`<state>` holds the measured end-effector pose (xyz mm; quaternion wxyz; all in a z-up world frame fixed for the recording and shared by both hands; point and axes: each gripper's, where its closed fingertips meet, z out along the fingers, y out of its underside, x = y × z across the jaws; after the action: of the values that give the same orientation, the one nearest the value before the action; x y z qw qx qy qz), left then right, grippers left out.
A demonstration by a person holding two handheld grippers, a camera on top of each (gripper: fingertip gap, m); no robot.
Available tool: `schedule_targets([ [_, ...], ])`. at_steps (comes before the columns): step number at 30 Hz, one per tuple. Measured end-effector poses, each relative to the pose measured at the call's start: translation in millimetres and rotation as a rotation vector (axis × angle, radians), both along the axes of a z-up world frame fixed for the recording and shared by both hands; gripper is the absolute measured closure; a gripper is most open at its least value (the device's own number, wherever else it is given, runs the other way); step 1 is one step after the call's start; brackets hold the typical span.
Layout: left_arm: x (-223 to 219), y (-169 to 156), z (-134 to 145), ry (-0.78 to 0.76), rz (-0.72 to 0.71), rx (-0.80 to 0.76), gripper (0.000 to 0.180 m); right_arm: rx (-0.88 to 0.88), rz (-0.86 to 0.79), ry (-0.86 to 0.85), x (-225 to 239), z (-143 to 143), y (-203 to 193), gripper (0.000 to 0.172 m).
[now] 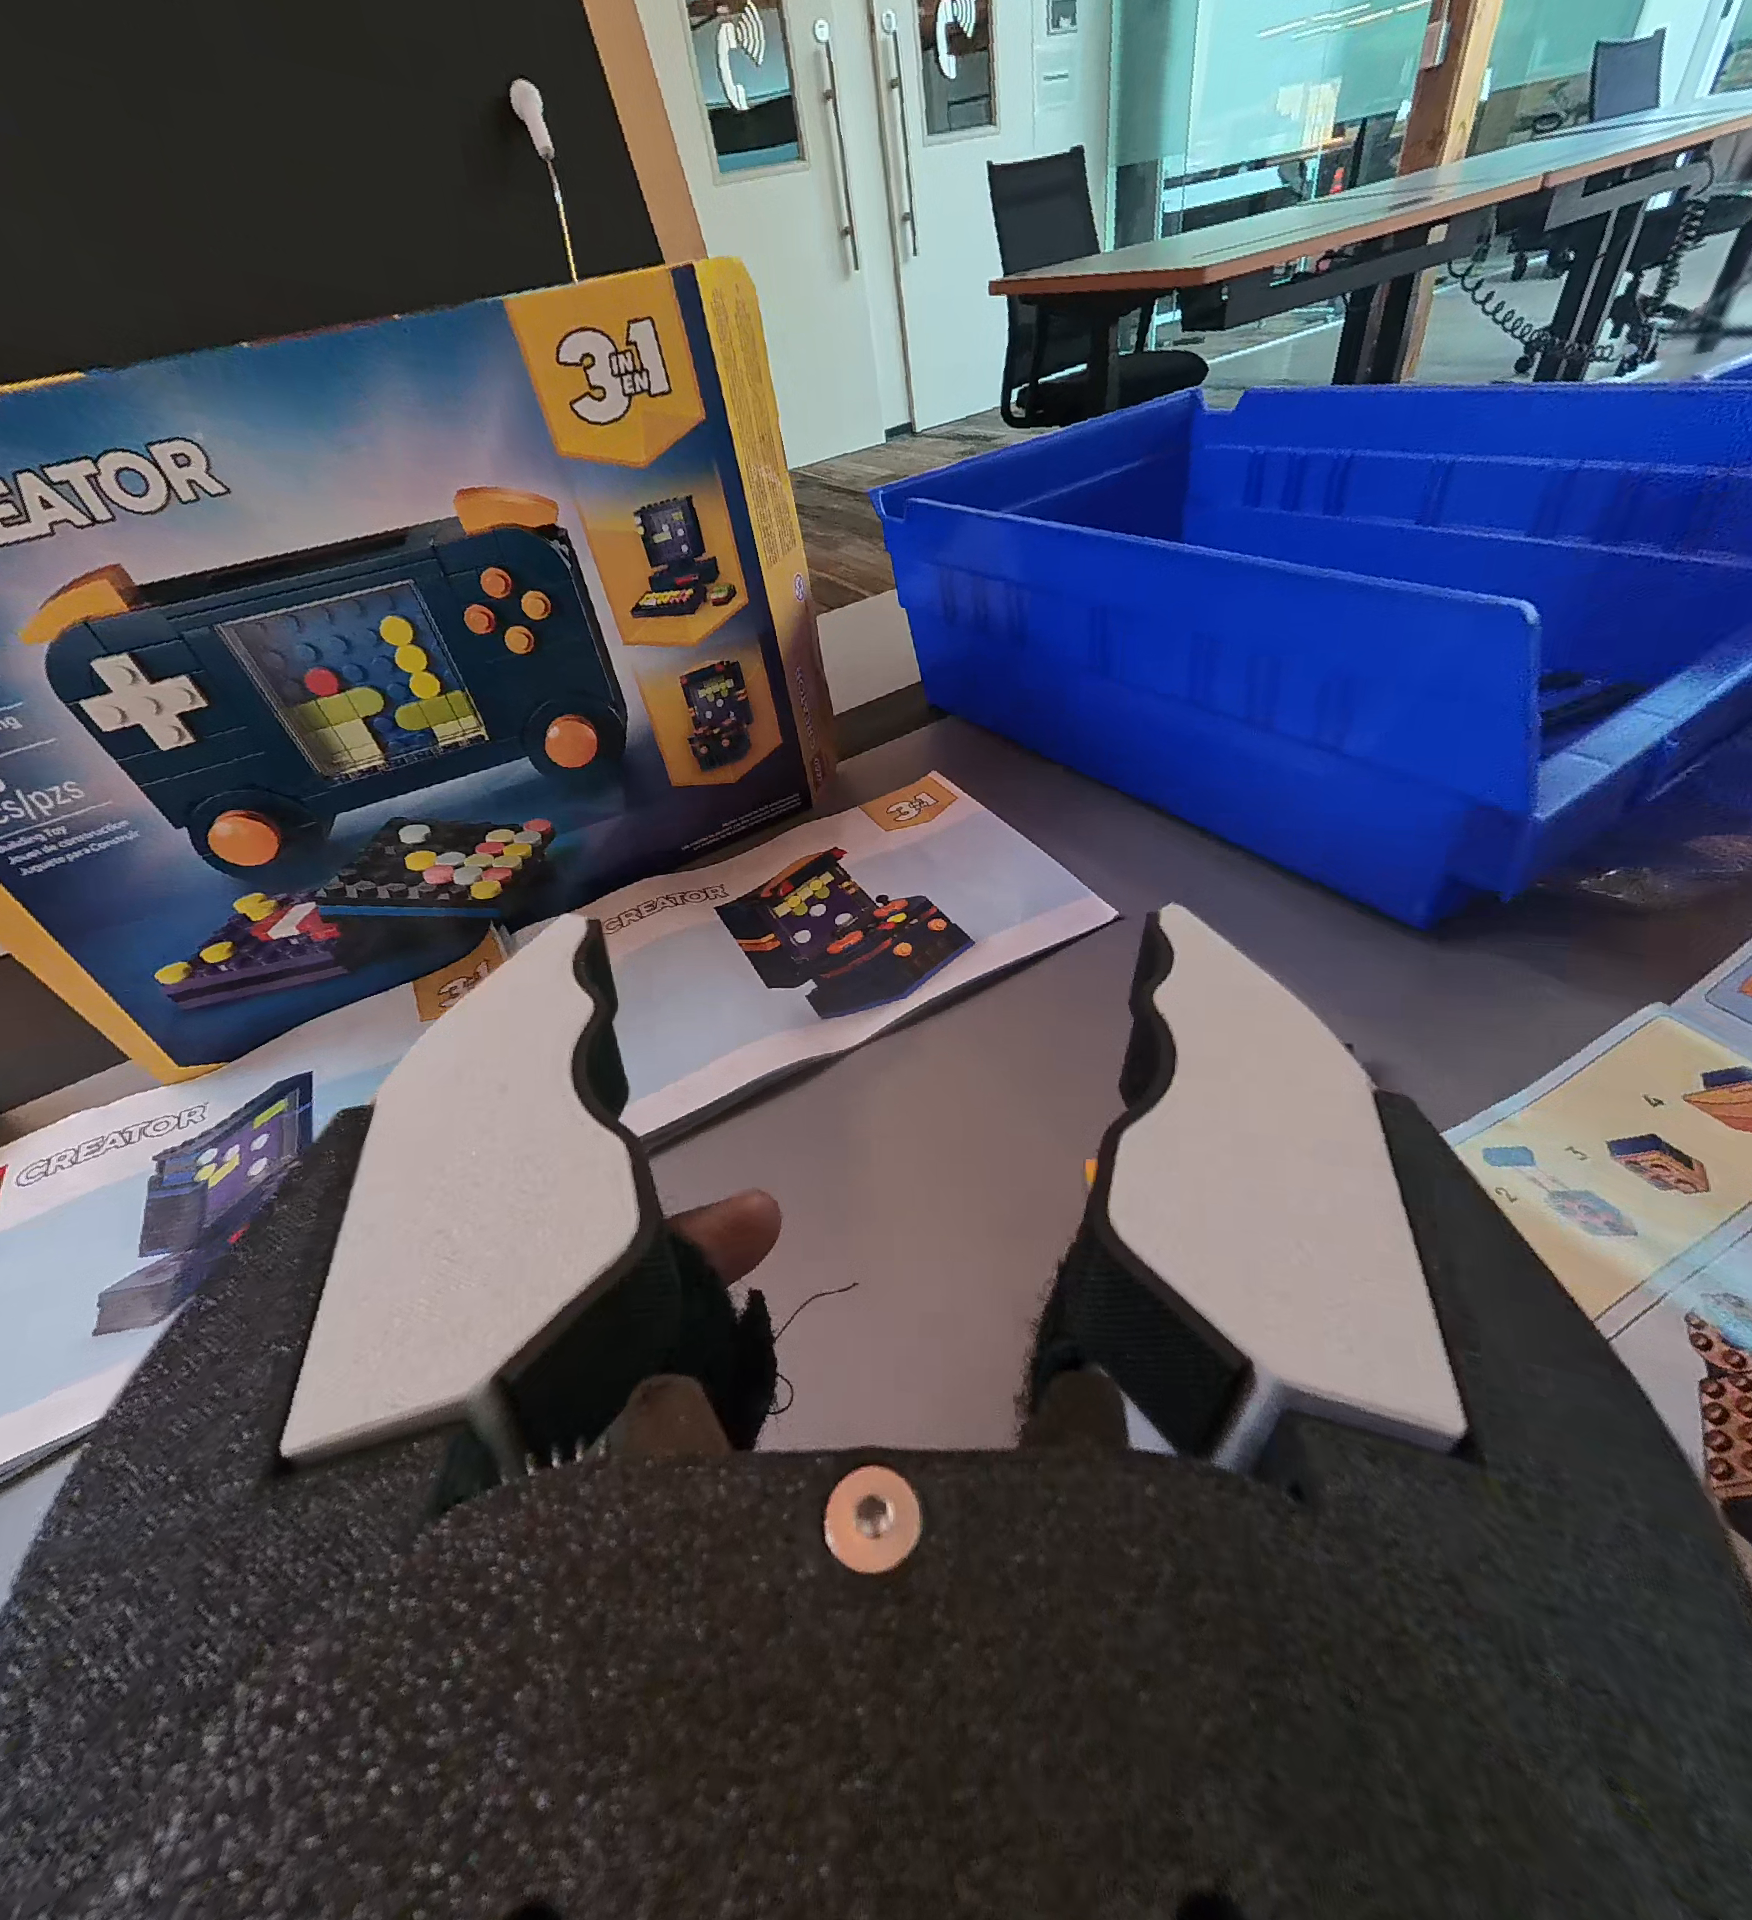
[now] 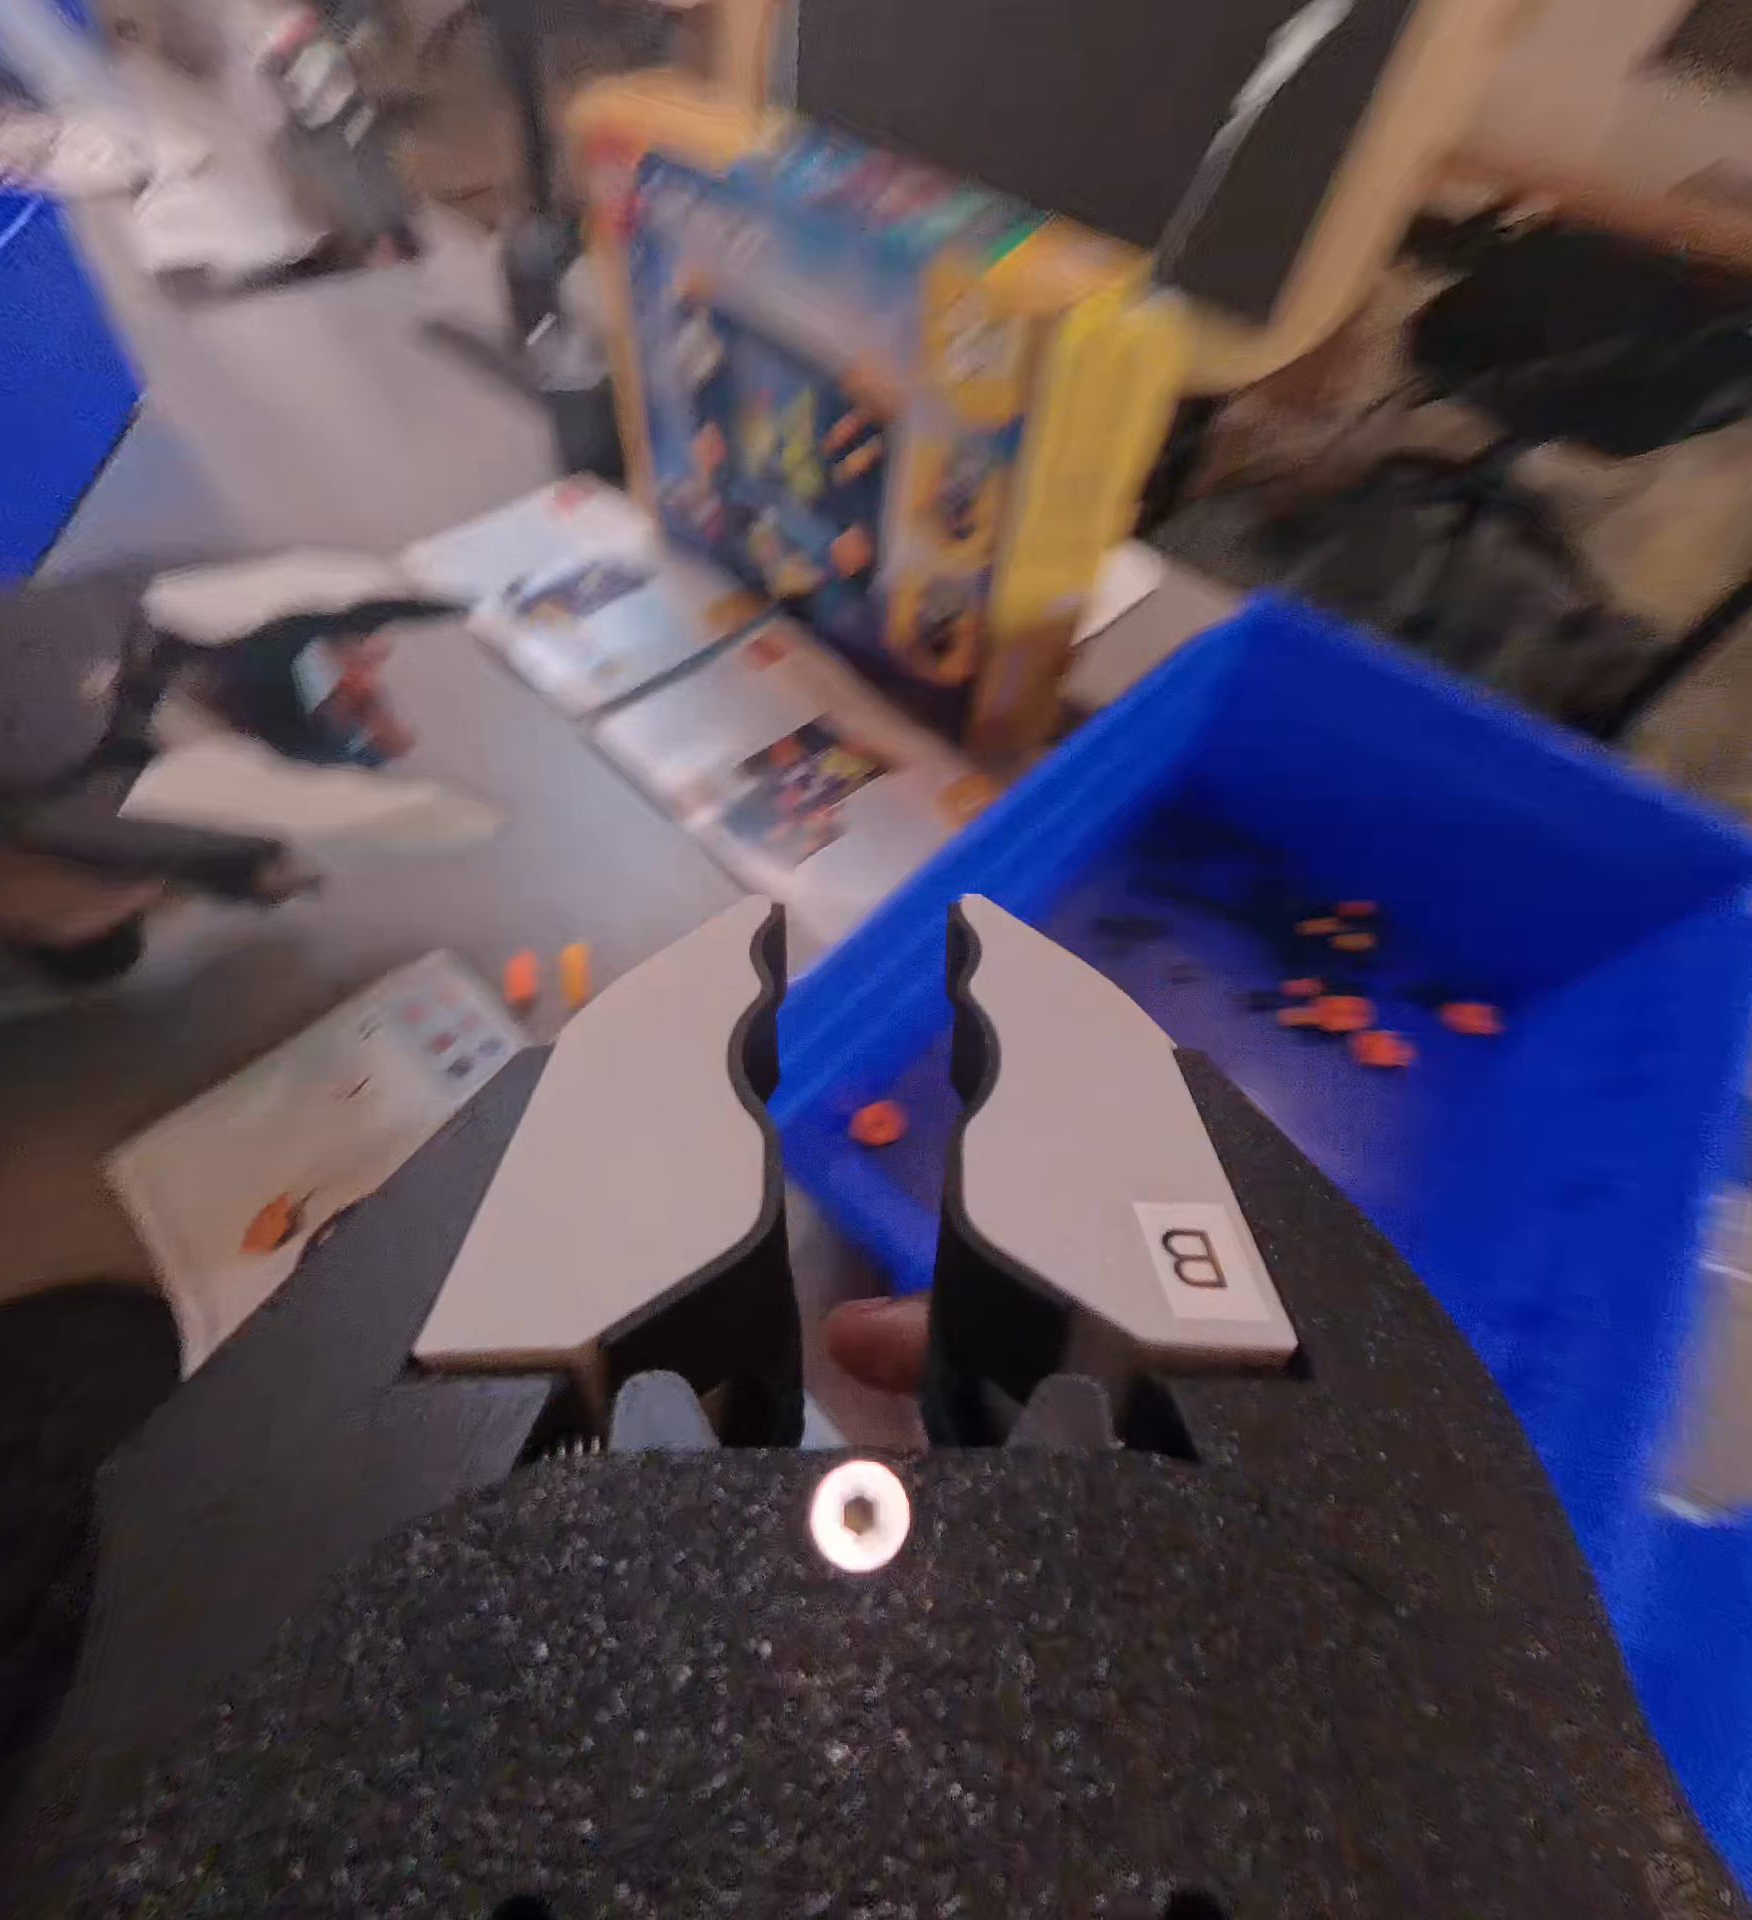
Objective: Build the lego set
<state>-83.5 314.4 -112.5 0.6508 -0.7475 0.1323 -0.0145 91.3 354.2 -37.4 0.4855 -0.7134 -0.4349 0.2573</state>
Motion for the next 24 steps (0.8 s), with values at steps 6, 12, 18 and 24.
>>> schedule_targets([
  [6,7,0,-6,0.026,-0.019,-0.004,0.085,0.082,-0.172,0.032,50,69,44,0.137],
  [12,11,0,-9,0.048,-0.036,-0.008,0.086,0.108,-0.155,0.01,37,67,57,0.137],
  [18,14,0,-11,0.05,-0.053,-0.015,0.087,0.102,-0.2,-0.143,46,40,72,0.137],
  [24,17,-1,-12,0.032,-0.07,-0.024,0.087,0.055,-0.227,-0.164,60,27,80,0.139],
])
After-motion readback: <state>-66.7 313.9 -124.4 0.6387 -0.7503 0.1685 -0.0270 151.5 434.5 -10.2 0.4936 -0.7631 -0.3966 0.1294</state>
